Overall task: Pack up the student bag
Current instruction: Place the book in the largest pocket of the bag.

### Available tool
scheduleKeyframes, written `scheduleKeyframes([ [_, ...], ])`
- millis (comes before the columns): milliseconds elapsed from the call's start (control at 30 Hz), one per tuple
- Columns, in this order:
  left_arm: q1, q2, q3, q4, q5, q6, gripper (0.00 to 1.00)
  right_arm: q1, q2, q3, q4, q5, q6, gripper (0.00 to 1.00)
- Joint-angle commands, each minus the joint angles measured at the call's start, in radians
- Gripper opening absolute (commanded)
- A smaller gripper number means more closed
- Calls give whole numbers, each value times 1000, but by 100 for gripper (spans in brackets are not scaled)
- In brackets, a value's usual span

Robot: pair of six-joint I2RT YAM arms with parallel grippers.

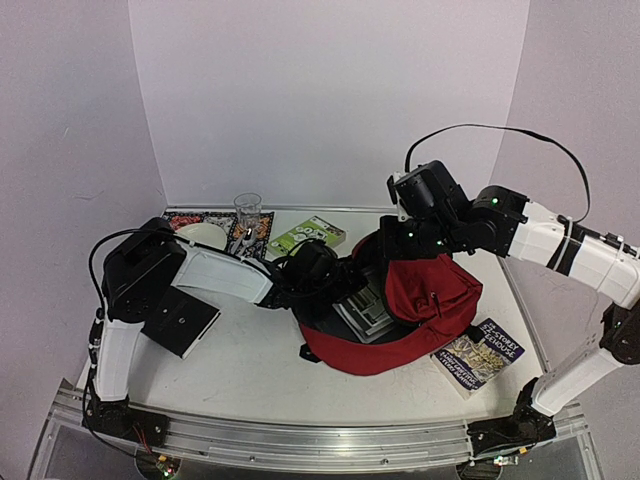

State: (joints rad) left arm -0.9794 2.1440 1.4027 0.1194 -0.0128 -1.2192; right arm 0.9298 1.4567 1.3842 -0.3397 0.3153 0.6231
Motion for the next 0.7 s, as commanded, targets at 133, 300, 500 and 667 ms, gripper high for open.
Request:
scheduleKeyframes([
  [133, -12, -66, 91, -242, -92, 72, 99, -1, -10, 8, 2, 15, -16, 0],
  [300, -12, -126, 50, -256, -119, 93, 99, 0, -8, 8, 3, 13, -17, 0],
  [500, -12, -209, 35, -256, -74, 142, 99, 0, 7, 8, 5, 6, -25, 0],
  [667, -12, -303, -14, -256, -59, 156, 100, 0, 16, 3, 7, -4, -26, 0],
])
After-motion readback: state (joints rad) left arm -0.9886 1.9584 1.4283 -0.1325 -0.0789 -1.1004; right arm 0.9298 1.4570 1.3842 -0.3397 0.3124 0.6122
